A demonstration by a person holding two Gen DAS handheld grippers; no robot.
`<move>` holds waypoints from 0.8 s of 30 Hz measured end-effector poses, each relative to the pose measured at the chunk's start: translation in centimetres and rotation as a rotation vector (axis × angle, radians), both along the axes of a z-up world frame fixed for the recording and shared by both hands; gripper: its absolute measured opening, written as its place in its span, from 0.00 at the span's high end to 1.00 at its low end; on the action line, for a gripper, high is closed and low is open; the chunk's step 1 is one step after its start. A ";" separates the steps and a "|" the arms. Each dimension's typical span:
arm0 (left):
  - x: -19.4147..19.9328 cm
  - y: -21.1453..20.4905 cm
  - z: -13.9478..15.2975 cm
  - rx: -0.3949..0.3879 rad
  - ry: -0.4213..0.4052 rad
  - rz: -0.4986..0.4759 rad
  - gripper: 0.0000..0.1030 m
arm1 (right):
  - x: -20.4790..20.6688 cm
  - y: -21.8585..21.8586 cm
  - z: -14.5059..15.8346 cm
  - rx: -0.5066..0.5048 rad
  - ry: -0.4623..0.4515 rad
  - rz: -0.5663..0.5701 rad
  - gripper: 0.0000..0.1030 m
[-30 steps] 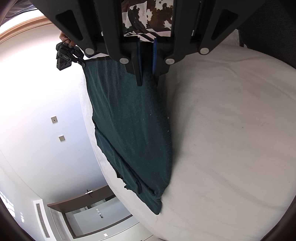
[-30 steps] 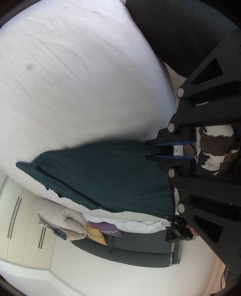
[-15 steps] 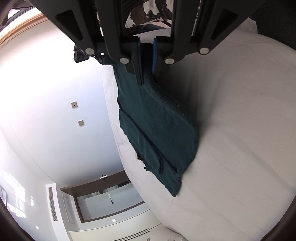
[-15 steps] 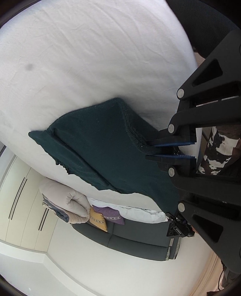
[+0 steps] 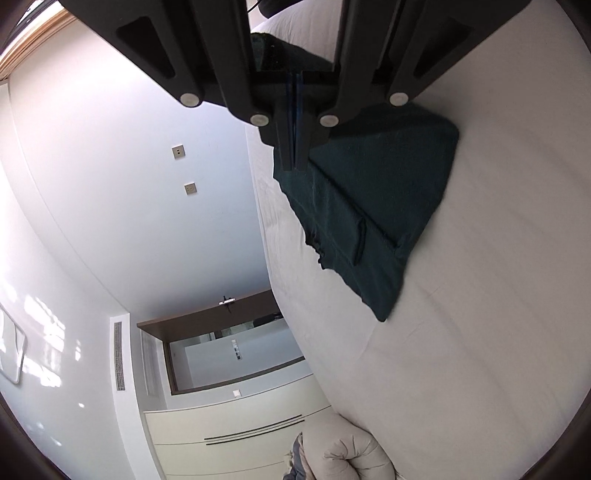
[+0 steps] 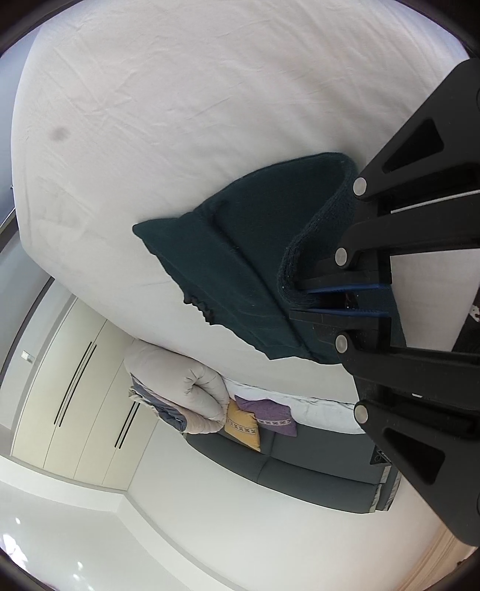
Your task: Fold small clothes
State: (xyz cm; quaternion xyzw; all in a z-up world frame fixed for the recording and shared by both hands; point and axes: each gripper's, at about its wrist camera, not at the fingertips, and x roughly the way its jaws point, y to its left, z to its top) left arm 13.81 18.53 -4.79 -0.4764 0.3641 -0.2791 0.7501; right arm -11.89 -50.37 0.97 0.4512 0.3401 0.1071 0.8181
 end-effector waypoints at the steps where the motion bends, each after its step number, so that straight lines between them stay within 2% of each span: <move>1: 1.0 0.1 0.3 -0.001 -0.006 0.012 1.00 | 1.1 0.0 0.2 -0.007 -0.002 -0.005 0.94; 4: 4.0 -0.1 1.0 0.008 -0.017 0.028 1.00 | 4.7 -0.1 0.3 -0.020 0.002 -0.015 0.94; 7: 5.7 -0.5 1.2 0.059 -0.027 0.035 1.00 | 8.1 -0.1 0.2 -0.035 0.004 -0.016 0.94; 8: 5.6 -0.9 1.4 0.081 -0.044 0.016 1.00 | 9.1 0.0 0.1 -0.040 0.010 -0.014 0.94; 10: 4.8 -2.1 1.8 0.179 -0.068 -0.036 0.98 | 10.3 0.5 -0.1 -0.035 0.011 0.004 0.94; 11: 4.0 -2.7 1.5 0.224 -0.074 -0.071 0.77 | 10.4 0.9 -0.1 -0.040 0.003 0.020 0.94; 12: 3.0 -3.2 1.1 0.252 -0.078 -0.104 0.62 | 10.4 1.4 0.0 -0.055 -0.004 0.039 0.94; 13: 1.9 -3.5 0.3 0.265 -0.064 -0.118 0.29 | 9.9 1.8 -0.2 -0.066 -0.009 0.054 0.94; 14: 0.7 -3.7 -0.8 0.268 -0.032 -0.123 0.12 | 9.4 2.1 -0.5 -0.063 -0.010 0.065 0.94; 18: -3.5 -4.1 -6.0 0.206 0.124 -0.197 0.11 | 5.0 2.4 -1.3 -0.056 -0.042 0.080 0.94; 21: -6.1 -4.6 -9.7 0.063 0.250 -0.231 0.11 | 1.3 1.5 -2.2 -0.009 -0.065 0.059 0.94; 24: -7.7 -5.3 -10.7 0.023 0.263 -0.205 0.12 | -1.2 0.4 -3.7 0.022 -0.029 0.029 0.94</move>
